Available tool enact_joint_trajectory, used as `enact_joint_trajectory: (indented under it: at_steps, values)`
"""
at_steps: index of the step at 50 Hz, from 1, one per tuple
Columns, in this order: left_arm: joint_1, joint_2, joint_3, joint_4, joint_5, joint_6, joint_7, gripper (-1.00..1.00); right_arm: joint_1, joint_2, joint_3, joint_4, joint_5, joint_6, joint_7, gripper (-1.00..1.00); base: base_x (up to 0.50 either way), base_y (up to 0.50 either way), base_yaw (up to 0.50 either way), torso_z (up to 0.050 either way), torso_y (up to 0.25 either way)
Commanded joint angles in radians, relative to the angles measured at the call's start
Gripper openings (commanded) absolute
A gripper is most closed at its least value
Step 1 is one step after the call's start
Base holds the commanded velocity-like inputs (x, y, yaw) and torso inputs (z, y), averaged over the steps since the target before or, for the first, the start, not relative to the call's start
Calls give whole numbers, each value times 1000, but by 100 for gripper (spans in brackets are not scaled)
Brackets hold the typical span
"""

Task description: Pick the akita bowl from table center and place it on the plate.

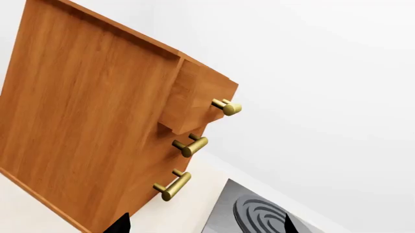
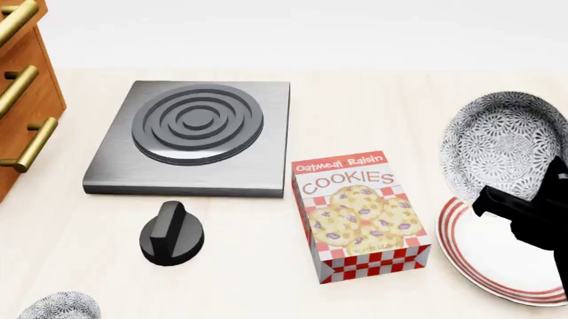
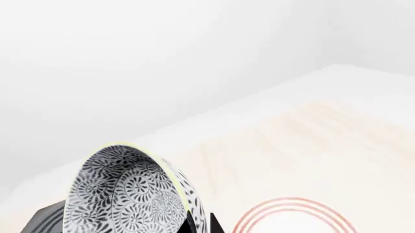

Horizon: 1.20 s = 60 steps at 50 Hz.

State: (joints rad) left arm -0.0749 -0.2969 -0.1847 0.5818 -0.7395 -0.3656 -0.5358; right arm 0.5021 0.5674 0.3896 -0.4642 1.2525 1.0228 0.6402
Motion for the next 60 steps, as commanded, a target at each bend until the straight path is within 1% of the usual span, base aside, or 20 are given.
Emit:
enact_joint_trajectory:
  at_steps: [1,14,16,18,23,29,34,48,51,54,60]
  values:
    - [1,-3,0,-1,-3,4,-3,100,-5,-23,40,58,37,-6,19,-100,0,0,0,0,0]
    - [2,-6,3,-2,-6,8,-6,100,-6,-21,37,59,39,-10,20,-100,0,0,0,0,1]
    - [1,-7,3,1,-18,4,-6,100,32,-27,89,132,165,6,44,-100,0,0,0,0,0]
    - [1,-2,-2,1,-32,9,-3,100,73,-27,106,204,245,23,105,-100,0,0,0,0,0]
    - [3,0,-12,-8,-47,18,3,100,145,-23,97,306,302,31,118,-100,0,0,0,0,0]
    - [6,-4,-13,-13,-38,18,-6,100,212,1,46,398,283,51,142,-100,0,0,0,0,0]
    - [8,-2,-4,-15,-9,29,-11,100,275,11,23,492,318,78,246,-100,0,0,0,0,0]
    - [9,-1,13,-18,32,50,-15,100,413,34,-36,679,419,146,441,-100,0,0,0,0,1]
    - [8,-1,15,-19,33,50,-16,100,439,36,-47,707,428,152,454,-100,0,0,0,0,0]
    - [7,-1,18,-25,38,54,-15,100,462,24,-38,766,486,157,491,-100,0,0,0,0,0]
    - [9,-2,21,-23,41,57,-17,100,485,30,-48,843,512,164,517,-100,0,0,0,0,2]
